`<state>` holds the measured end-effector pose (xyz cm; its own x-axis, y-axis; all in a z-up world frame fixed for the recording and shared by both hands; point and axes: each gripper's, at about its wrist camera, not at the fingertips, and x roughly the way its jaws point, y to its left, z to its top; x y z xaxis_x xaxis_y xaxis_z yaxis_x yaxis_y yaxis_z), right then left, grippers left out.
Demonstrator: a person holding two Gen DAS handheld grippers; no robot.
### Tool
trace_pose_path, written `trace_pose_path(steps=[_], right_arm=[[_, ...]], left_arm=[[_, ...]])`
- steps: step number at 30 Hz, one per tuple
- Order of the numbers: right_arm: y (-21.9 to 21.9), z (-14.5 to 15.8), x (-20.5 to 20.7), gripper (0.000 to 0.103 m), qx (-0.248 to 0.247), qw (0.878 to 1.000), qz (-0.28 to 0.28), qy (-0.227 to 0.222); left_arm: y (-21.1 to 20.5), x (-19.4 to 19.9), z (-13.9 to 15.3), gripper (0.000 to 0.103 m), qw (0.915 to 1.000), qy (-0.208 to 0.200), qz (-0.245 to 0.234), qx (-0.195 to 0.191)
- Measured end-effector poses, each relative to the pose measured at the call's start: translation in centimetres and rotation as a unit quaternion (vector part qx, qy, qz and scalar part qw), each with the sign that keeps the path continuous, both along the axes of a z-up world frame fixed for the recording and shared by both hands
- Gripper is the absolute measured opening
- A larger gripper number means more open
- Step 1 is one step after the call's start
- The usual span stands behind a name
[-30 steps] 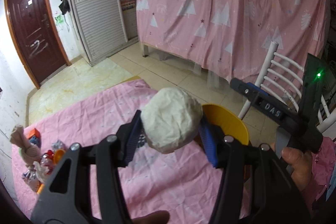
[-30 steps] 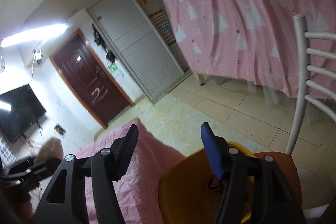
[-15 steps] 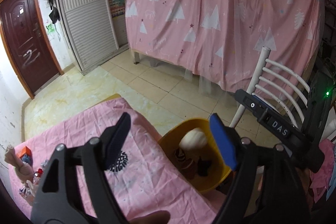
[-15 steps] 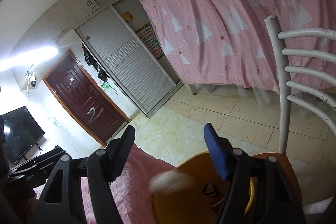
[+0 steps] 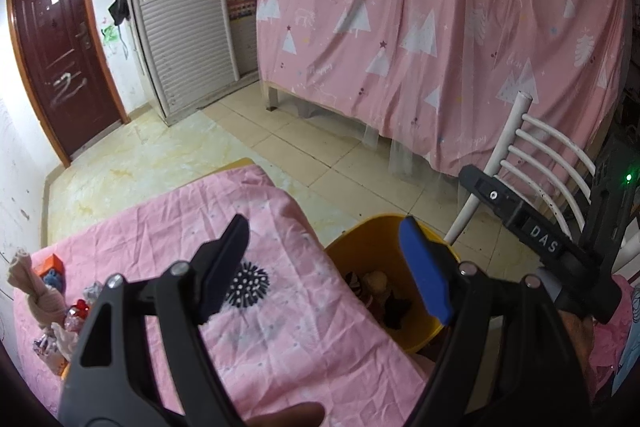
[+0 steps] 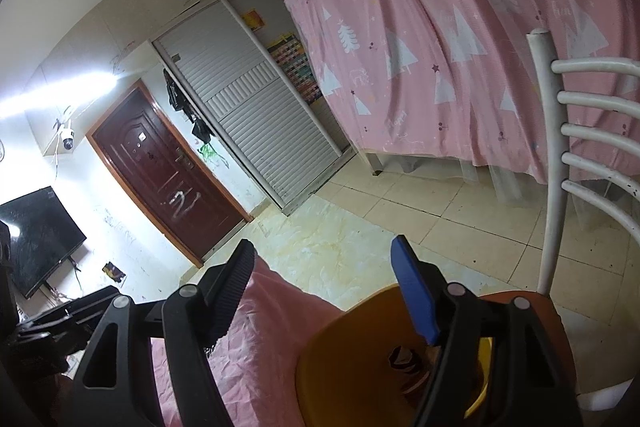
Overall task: Collect trash
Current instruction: 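Move both grippers back over the pile on the bed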
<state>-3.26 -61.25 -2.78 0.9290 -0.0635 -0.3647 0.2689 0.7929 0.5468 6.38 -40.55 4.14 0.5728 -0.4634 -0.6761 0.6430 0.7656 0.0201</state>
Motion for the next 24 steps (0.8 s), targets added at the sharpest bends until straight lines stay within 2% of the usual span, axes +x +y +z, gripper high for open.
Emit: trace_pose_path(steps=[11, 24], right_arm=[[3.0, 0.5, 1.3, 0.068, -0.025, 0.999, 0.032, 0.006], [9.7, 1.0, 4.0, 0.069, -0.063, 0.993, 0.096, 0.022]], left_arm=[[2.9, 0.1, 0.4, 0.074, 0.9998, 0.004, 0.015, -0.01], [9.1, 1.0, 1.1, 0.074, 0.9978, 0.008, 0.055, -0.037]])
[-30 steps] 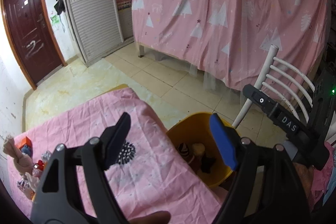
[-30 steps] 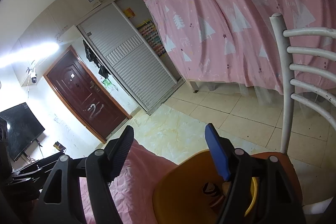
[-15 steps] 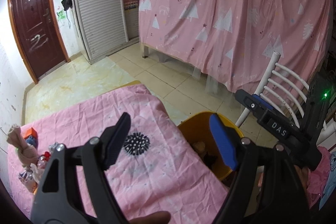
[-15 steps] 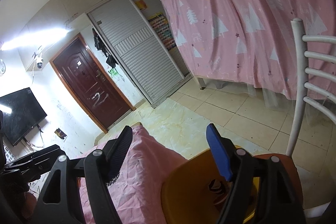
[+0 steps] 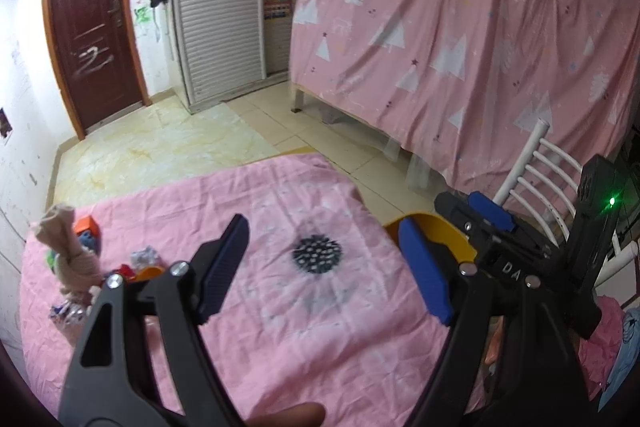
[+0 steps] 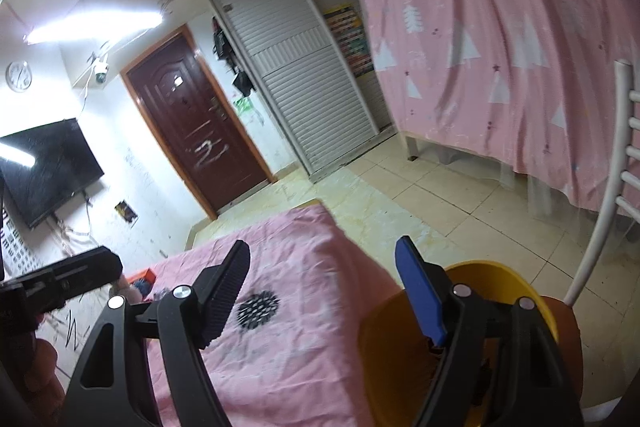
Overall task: Collect trash
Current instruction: 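Move both grippers back over the pile on the bed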
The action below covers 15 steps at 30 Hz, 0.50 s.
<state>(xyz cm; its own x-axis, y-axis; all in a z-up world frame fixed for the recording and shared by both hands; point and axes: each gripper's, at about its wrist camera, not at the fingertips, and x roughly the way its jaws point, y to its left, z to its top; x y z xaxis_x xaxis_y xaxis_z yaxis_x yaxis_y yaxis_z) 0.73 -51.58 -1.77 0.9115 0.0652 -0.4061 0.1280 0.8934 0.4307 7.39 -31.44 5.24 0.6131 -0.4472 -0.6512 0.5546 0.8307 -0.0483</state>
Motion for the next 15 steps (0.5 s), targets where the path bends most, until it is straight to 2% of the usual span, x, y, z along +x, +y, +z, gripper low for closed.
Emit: trace_pose_path(steps=[4, 7, 15], right_arm=[[2.1, 0.0, 1.2, 0.069, -0.005, 1.0, 0.019, 0.008], [3.6, 0.4, 2.0, 0.069, -0.011, 0.999, 0.033, 0.01], [7.4, 1.0, 4.1, 0.069, -0.029, 0.997, 0.064, 0.018]], left_arm=[[2.5, 0.5, 0.3, 0.074, 0.9998, -0.001, 0.018, -0.008], [4.3, 0.9, 0.4, 0.079, 0.9993, -0.002, 0.035, -0.011], [9.8, 2.5, 0.3, 0.079, 0.9967, 0.004, 0.078, -0.024]])
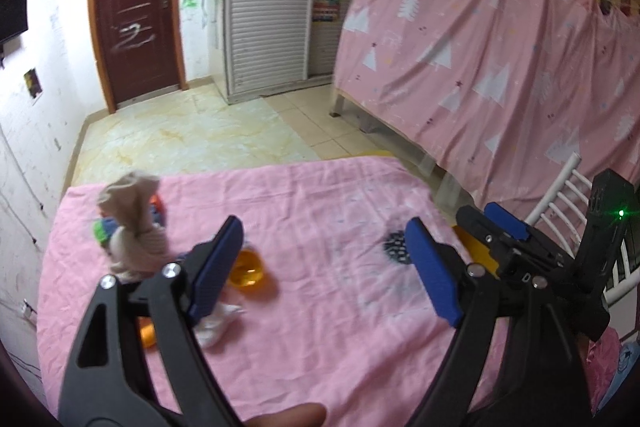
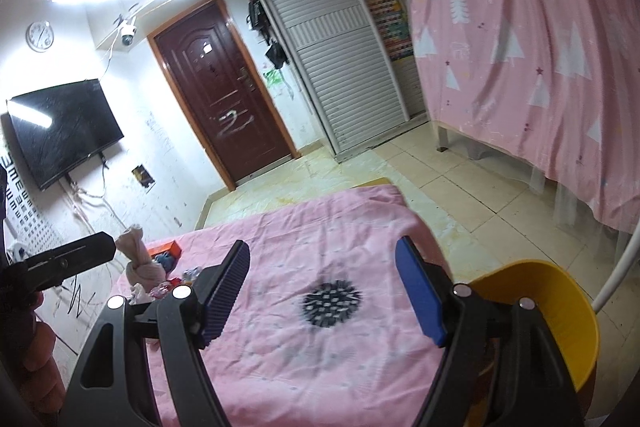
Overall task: Collect trash
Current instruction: 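Move both grippers back over the pile on the bed, then grasp the silver foil wrapper with the left gripper while the right grasps the beige knotted sock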
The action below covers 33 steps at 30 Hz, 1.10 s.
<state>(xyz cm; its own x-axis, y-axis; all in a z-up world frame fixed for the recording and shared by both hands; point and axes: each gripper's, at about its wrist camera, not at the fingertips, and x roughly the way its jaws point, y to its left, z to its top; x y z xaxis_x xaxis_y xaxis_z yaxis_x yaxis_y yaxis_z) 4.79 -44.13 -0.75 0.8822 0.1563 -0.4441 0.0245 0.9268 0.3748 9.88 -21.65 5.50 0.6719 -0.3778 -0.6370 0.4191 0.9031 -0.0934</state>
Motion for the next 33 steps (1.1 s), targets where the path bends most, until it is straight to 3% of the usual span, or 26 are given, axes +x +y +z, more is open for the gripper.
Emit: trace_pose_path(steps=[22, 33], right_arm=[[12.4, 1.1, 5.9, 0.074, -0.07, 0.992, 0.106, 0.024], [17.9, 1.2, 8.1, 0.075, -0.096, 0.983, 0.154, 0.035]], left_arm=[[15.5, 3.9, -2.6, 0.081, 0.9928, 0.022, 0.118, -0.005], [18.0, 5.8, -7.0, 0.081, 0.9877, 0.078, 0.135, 0.009]])
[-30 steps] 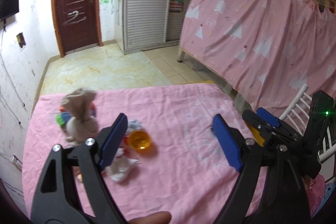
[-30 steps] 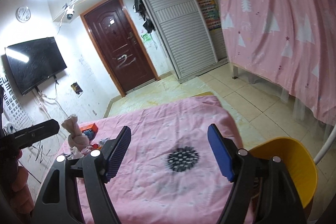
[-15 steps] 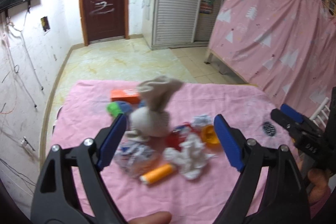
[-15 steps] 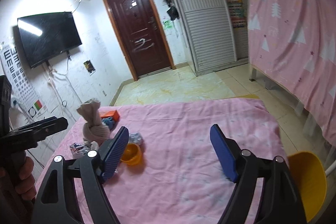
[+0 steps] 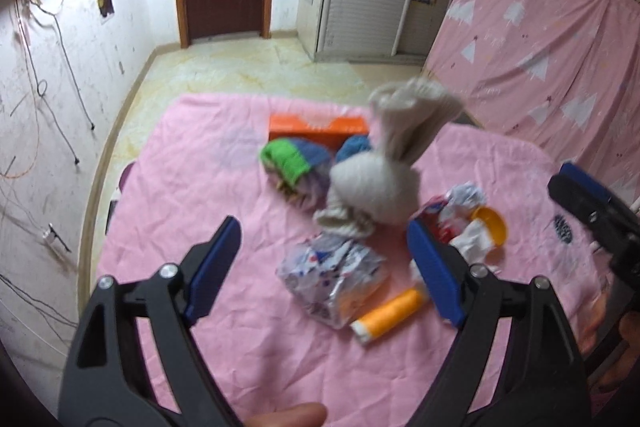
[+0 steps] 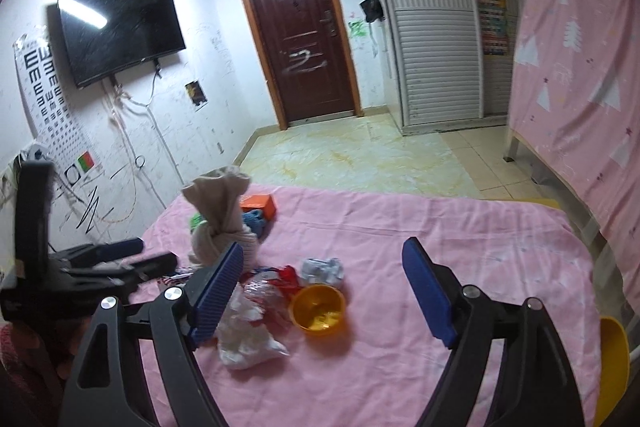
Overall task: Collect trash
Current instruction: 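Grasp the silver foil wrapper with the left gripper while the right grasps the beige knotted sock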
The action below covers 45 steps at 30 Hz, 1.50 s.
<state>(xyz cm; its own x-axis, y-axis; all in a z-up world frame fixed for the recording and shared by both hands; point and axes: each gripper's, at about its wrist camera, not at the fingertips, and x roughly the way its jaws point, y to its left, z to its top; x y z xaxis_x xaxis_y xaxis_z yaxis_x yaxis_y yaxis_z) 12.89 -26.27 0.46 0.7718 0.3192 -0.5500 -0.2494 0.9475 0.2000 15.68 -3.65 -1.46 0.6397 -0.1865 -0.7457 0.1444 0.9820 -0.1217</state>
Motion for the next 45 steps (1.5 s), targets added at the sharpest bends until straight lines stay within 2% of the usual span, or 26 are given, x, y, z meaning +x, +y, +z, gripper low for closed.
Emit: trace_pose_path(steps=[13, 16, 21, 23, 34, 39, 45], right_arm=[[6.3, -0.4, 3.1, 0.079, -0.02, 0.998, 0.063, 0.018], [7.7, -0.8, 3.9, 0.079, -0.021, 0.996, 0.079, 0.026], [9.1, -1.3, 5.5, 0.079, -0.013, 0.995, 0.091, 0.042], [9.5, -1.4, 6.1, 0.079, -0.007, 0.994, 0.095, 0.047], [11.8, -2.1, 8.8, 0.078, 0.004, 0.992, 0.107, 0.072], [11.7, -2.7, 9.4, 0.039, 0.019, 0.99, 0.112, 0.089], [11.3, -2.2, 8.7, 0.027, 0.028, 0.991, 0.104, 0.078]], left_arm=[[0.5, 1.9, -3.6, 0.08, 0.9991, 0.041, 0.0, -0.008], [0.6, 2.1, -3.9, 0.067, 0.9986, 0.046, -0.014, -0.023], [0.3, 1.6, -3.7, 0.037, 0.9975, 0.04, -0.045, -0.038], [0.1, 1.3, -3.6, 0.03, 0.997, 0.037, -0.053, -0.041], [-0.1, 1.2, -3.7, 0.028, 0.9962, 0.039, -0.056, -0.054], [0.4, 1.6, -3.9, 0.028, 0.9961, 0.04, -0.056, -0.056], [0.4, 1.4, -4.0, 0.028, 0.9966, 0.035, -0.056, -0.05]])
